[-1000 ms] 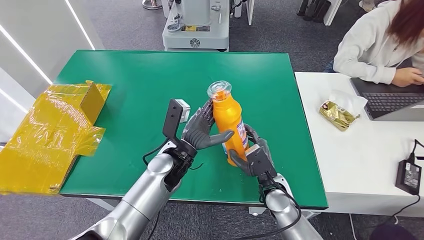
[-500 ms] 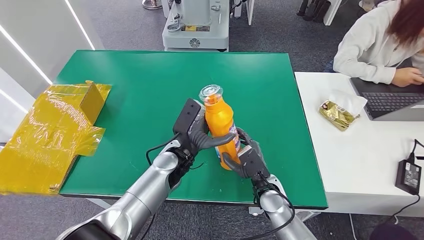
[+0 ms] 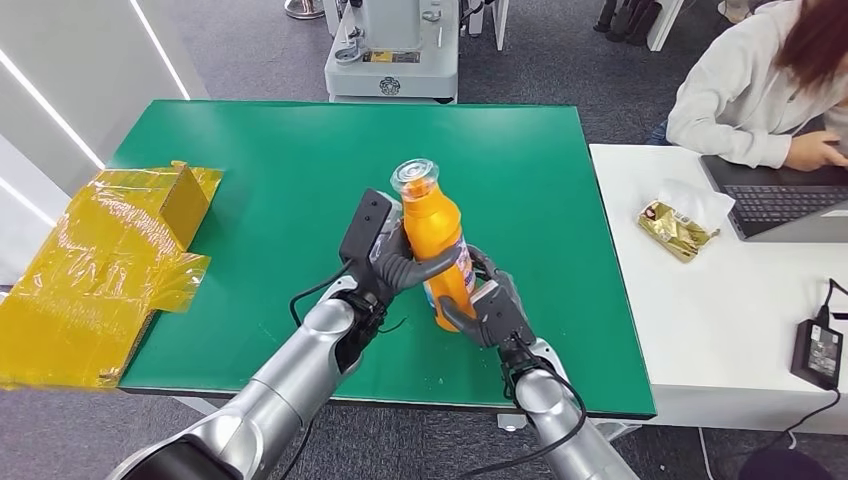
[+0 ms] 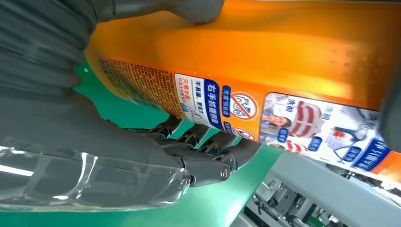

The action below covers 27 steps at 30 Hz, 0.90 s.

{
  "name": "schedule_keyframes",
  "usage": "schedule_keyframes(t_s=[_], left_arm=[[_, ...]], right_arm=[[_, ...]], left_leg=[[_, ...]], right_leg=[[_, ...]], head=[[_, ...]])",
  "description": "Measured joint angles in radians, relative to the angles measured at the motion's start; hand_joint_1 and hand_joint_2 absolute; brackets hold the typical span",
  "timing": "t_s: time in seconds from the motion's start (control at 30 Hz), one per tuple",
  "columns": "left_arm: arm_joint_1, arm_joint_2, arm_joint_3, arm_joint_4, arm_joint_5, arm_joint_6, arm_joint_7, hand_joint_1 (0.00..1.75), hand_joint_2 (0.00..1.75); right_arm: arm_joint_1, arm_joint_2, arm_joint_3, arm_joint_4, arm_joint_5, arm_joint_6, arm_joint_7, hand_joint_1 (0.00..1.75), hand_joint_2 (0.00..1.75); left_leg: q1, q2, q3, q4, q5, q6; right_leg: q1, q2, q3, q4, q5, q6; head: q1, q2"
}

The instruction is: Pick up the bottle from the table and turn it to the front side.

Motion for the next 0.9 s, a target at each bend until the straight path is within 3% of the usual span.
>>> schedule_keyframes(t_s=[0.13, 0.33, 0.5, 0.7, 0.8, 0.9], left_arm=[[0.004, 0.005, 0.007, -0.013, 0.008, 0.000, -0.012, 1.75, 1.75], [0.004, 0.038, 0.030, -0.062, -0.053, 0.058, -0.076, 1.75, 1.75], [0.000, 0.097, 0.032, -0.099, -0.241, 0.206, -0.133, 1.75, 1.75], [-0.023, 0.239, 0.023, -0.114, -0.829, 0.653, -0.114, 1.75, 1.75], [-0.023, 0.290, 0.023, -0.114, -1.096, 0.737, -0.023, 1.75, 1.75], [-0.007, 0.335, 0.037, -0.125, -1.450, 0.753, 0.111, 1.75, 1.75]], right_arm=[[0.006, 0.000, 0.000, -0.005, 0.007, -0.009, -0.009, 0.02, 1.75], [0.070, -0.001, -0.003, -0.045, 0.030, -0.020, -0.004, 0.00, 1.75], [0.110, -0.009, -0.012, -0.080, 0.030, -0.021, -0.005, 0.00, 1.75], [0.184, -0.037, -0.032, -0.174, 0.030, -0.012, -0.005, 0.00, 1.75], [0.199, -0.045, -0.035, -0.206, 0.030, -0.004, -0.004, 0.00, 1.75], [0.217, -0.050, -0.036, -0.233, 0.030, -0.006, -0.005, 0.00, 1.75]], left_leg=[[0.000, 0.000, 0.000, 0.000, 0.000, 0.000], [0.000, 0.000, 0.000, 0.000, 0.000, 0.000], [0.000, 0.001, 0.000, 0.000, 0.000, 0.000], [0.000, 0.002, 0.001, -0.001, 0.000, 0.000], [0.001, 0.002, 0.000, -0.001, 0.000, 0.000], [0.000, 0.003, 0.001, -0.001, 0.000, 0.000]], right_leg=[[0.000, 0.000, 0.000, 0.000, 0.000, 0.000], [0.000, 0.000, 0.000, 0.000, 0.000, 0.000], [0.000, 0.001, 0.000, 0.000, 0.000, 0.000], [0.000, 0.003, -0.001, 0.001, 0.000, -0.001], [0.000, 0.003, -0.001, 0.001, 0.000, -0.001], [0.000, 0.004, -0.001, 0.000, 0.000, -0.001]], head=[[0.000, 0.000], [0.000, 0.000], [0.000, 0.000], [0.000, 0.000], [0.000, 0.000], [0.000, 0.000]])
